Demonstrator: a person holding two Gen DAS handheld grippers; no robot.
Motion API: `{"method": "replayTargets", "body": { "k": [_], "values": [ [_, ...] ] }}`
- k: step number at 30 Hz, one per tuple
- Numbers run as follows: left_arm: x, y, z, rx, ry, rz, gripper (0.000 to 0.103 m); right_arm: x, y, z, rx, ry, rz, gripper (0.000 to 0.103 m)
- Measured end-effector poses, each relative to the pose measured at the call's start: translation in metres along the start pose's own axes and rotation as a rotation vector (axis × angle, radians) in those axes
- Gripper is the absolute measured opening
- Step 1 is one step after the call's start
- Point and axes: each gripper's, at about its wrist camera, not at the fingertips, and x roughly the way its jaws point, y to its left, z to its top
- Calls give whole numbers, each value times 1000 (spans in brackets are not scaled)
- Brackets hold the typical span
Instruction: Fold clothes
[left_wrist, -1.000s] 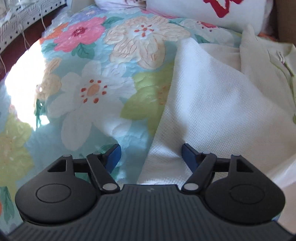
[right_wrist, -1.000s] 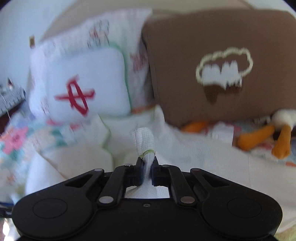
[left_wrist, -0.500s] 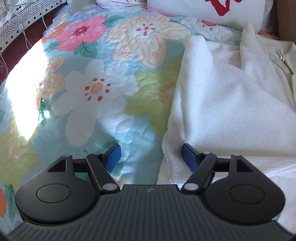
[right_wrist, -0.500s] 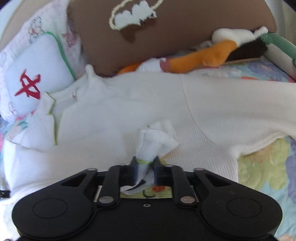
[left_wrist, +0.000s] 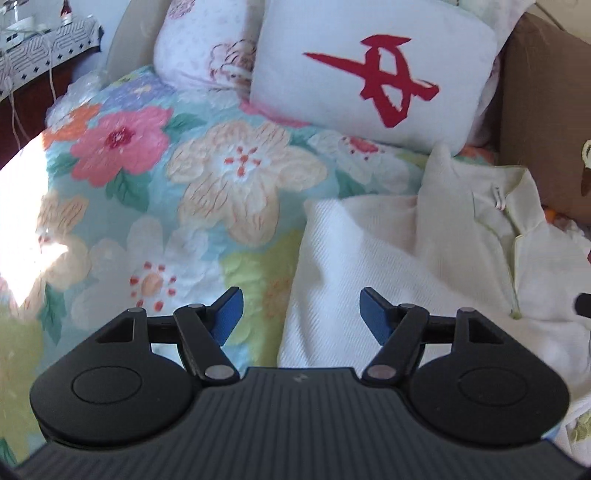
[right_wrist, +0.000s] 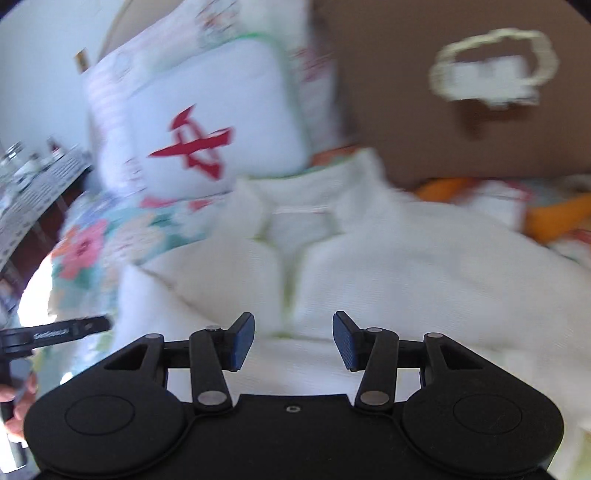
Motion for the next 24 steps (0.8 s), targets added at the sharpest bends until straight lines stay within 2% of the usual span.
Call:
{"method": "replayTargets", "body": {
  "k": [2,4,7,11,15,17,18,20,21,22,23,24],
  "values": [
    [8,-3,17,40,-15,-25,69,31,22,21,-81,37,15,52],
    [23,-2,32,43,25,-60,70,56,32,40,-109,52,27,52],
    [47,2,39,25,50,-76,73,85,35,63,-59,55,47,56],
    [79,10,45,-5,71,-87,73,123,26,88,31,58,4,63],
    [95,17,40,-99,62,-152,73,155,17,91,88,96,-14,64],
    [101,14,37,-115,59,-148,74,162,24,89,51,87,-10,65],
    [103,11,35,-109,50,-140,74,164,29,90,5,79,-13,61],
    [103,4,32,-69,24,-115,71,161,46,91,-168,47,-41,6],
    [102,1,31,-41,12,-95,48,156,49,90,-227,26,-54,6],
    [101,-2,31,-20,7,-83,12,147,49,90,-255,-8,-68,5],
    [100,-4,32,-4,6,-78,7,138,48,91,-279,-40,-84,5],
    [98,-5,32,6,1,-64,7,128,43,90,-281,-65,-110,4]
  ]
}}
